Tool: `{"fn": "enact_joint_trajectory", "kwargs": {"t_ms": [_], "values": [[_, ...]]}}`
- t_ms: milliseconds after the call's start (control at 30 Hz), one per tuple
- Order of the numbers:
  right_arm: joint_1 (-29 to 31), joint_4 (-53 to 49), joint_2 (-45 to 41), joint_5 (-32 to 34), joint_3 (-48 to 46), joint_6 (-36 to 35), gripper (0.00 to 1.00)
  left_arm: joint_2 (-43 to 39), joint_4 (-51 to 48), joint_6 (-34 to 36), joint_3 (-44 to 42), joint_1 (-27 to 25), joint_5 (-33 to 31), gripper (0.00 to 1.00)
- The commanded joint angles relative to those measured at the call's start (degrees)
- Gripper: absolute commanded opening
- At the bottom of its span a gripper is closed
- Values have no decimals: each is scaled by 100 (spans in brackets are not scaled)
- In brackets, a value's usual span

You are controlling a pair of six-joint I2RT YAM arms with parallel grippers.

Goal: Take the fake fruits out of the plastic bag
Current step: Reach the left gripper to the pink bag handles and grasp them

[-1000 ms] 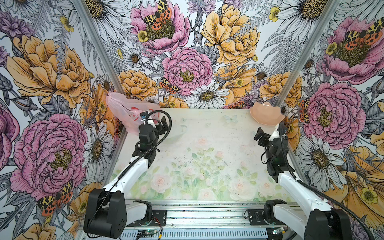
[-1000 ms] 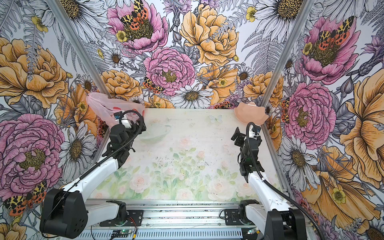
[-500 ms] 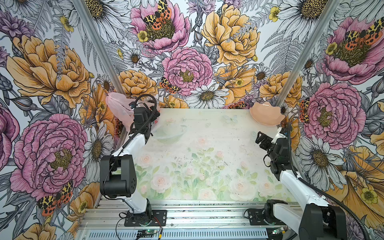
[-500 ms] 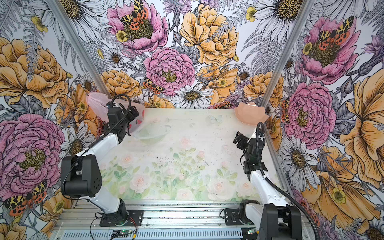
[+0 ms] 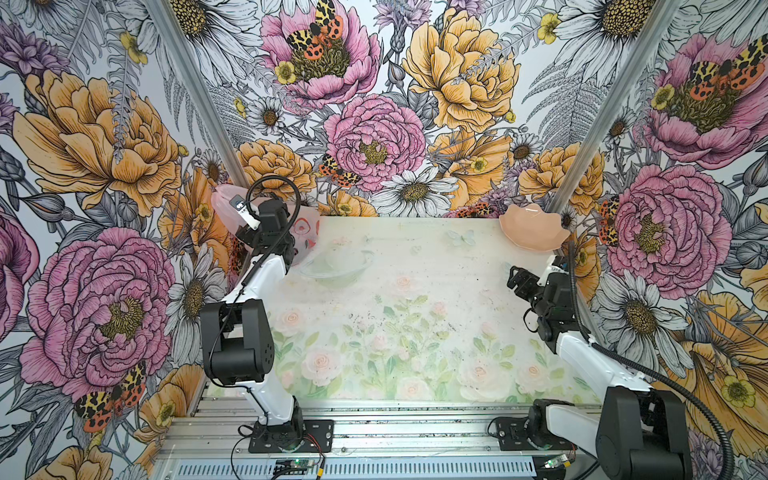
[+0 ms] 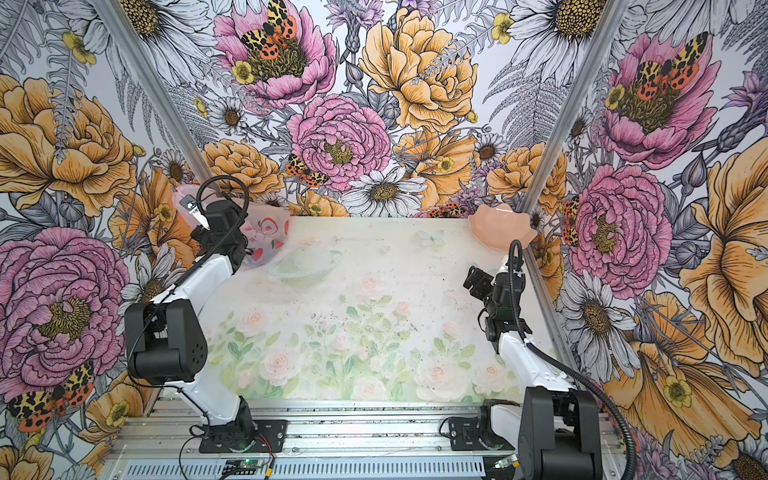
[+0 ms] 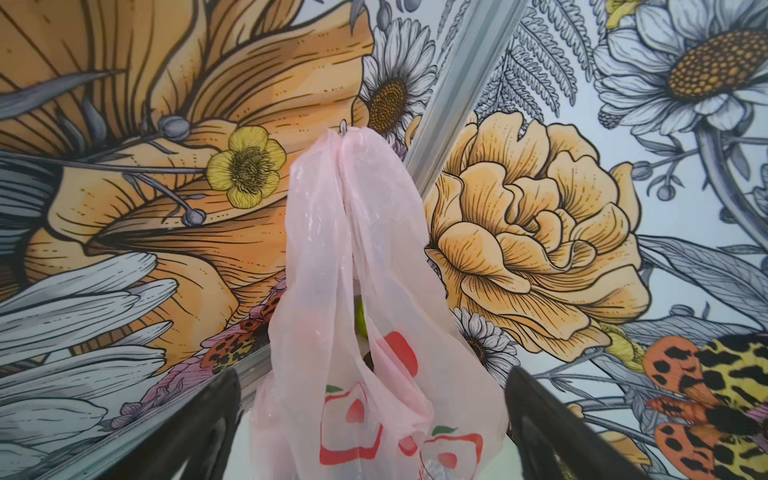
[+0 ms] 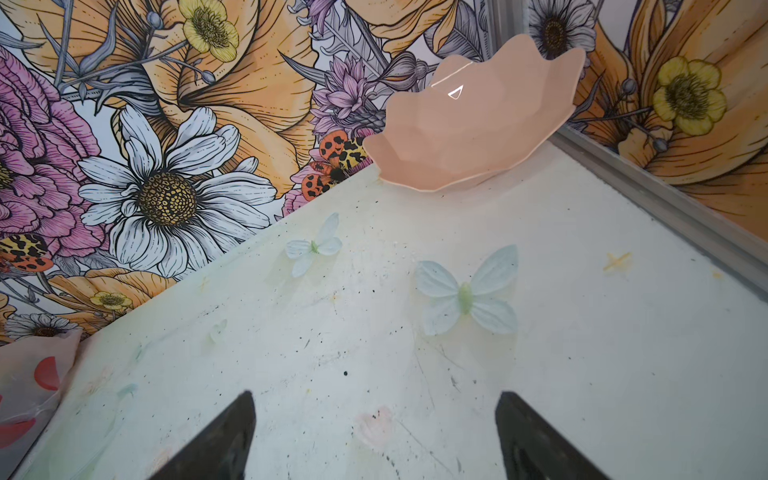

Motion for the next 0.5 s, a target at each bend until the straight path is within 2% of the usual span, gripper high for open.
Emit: {"fn": "enact_joint_trajectory", "kwargs": {"t_ms": [0,67,200,467], "values": [[84,-75,25,-47,252,71,91,255,-67,-356,231,299,467,99],[143,-156,31,6,299,54,91,478,-472,-460,614,378,367,99],[256,-314,67,70,408,-11,90,961,-607,-377,1013,478,248,97],[523,-520,65,297,452,-83,90,1940,-937,-312,2137,685,615,96]]}}
